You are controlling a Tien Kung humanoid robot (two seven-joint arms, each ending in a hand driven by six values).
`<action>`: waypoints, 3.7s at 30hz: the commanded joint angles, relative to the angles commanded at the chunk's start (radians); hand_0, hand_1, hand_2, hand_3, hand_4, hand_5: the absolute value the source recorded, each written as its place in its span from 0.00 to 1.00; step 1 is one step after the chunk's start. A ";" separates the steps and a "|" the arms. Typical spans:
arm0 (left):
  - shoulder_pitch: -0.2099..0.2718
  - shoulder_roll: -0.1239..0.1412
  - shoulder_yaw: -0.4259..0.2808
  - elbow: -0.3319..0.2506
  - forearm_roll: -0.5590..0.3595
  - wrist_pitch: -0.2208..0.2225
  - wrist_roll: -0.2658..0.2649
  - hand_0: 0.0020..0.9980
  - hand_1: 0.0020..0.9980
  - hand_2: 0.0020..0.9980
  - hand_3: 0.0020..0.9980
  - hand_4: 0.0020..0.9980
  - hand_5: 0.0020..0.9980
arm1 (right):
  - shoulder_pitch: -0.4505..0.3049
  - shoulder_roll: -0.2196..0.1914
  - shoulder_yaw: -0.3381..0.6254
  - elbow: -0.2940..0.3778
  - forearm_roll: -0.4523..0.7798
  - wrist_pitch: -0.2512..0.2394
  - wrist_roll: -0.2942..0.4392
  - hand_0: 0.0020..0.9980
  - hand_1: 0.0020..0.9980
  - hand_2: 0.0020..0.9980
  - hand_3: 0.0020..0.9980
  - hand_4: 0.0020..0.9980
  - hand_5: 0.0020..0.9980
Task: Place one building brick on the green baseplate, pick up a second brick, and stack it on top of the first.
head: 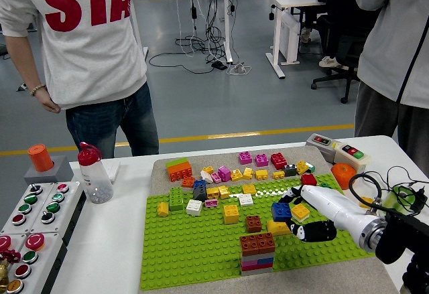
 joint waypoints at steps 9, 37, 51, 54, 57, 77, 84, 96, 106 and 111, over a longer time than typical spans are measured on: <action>-0.001 0.000 -0.002 0.000 0.002 0.000 0.000 0.67 0.68 0.70 0.58 0.30 1.00 | 0.016 0.011 -0.011 0.000 0.001 0.003 0.001 0.89 0.76 0.76 0.57 0.47 0.17; -0.004 -0.001 0.001 0.000 -0.004 0.000 -0.001 0.67 0.69 0.70 0.58 0.30 1.00 | 0.036 0.023 -0.033 0.000 -0.003 0.004 0.008 0.89 0.76 0.76 0.57 0.47 0.17; -0.005 -0.002 0.001 0.000 -0.004 0.000 -0.002 0.66 0.69 0.70 0.58 0.30 1.00 | 0.041 0.025 -0.036 0.000 -0.005 0.007 0.010 0.89 0.76 0.76 0.57 0.47 0.17; -0.005 -0.002 0.001 0.000 -0.004 -0.001 -0.002 0.66 0.69 0.70 0.58 0.30 1.00 | 0.040 0.024 -0.035 0.000 -0.006 0.007 0.010 0.89 0.76 0.76 0.57 0.47 0.17; -0.004 -0.002 0.000 0.000 -0.003 0.000 -0.001 0.66 0.68 0.70 0.58 0.30 1.00 | 0.039 0.022 -0.032 0.000 -0.007 0.008 0.009 0.89 0.76 0.76 0.57 0.47 0.17; 0.001 -0.003 0.000 0.000 -0.001 -0.001 -0.001 0.66 0.69 0.70 0.58 0.30 1.00 | 0.029 0.004 -0.052 0.000 -0.021 0.028 -0.016 0.89 0.76 0.76 0.57 0.47 0.17; 0.004 -0.003 0.000 0.000 0.000 -0.002 -0.001 0.66 0.69 0.70 0.57 0.30 1.00 | 0.026 -0.004 -0.058 0.000 -0.036 0.034 -0.028 0.89 0.76 0.76 0.57 0.47 0.17; 0.000 -0.002 0.004 0.000 -0.005 -0.002 -0.002 0.66 0.69 0.70 0.57 0.30 1.00 | 0.029 0.001 -0.054 0.000 -0.046 0.031 -0.026 0.89 0.76 0.76 0.57 0.47 0.18; -0.001 -0.002 0.006 0.000 -0.007 -0.002 -0.002 0.66 0.68 0.70 0.58 0.30 1.00 | 0.034 0.009 -0.059 0.000 -0.046 0.035 -0.022 0.89 0.76 0.76 0.57 0.48 0.18; -0.001 -0.002 0.006 0.000 -0.006 -0.002 -0.002 0.66 0.68 0.70 0.58 0.30 1.00 | 0.036 0.011 -0.064 0.000 -0.044 0.037 -0.021 0.89 0.76 0.76 0.57 0.48 0.18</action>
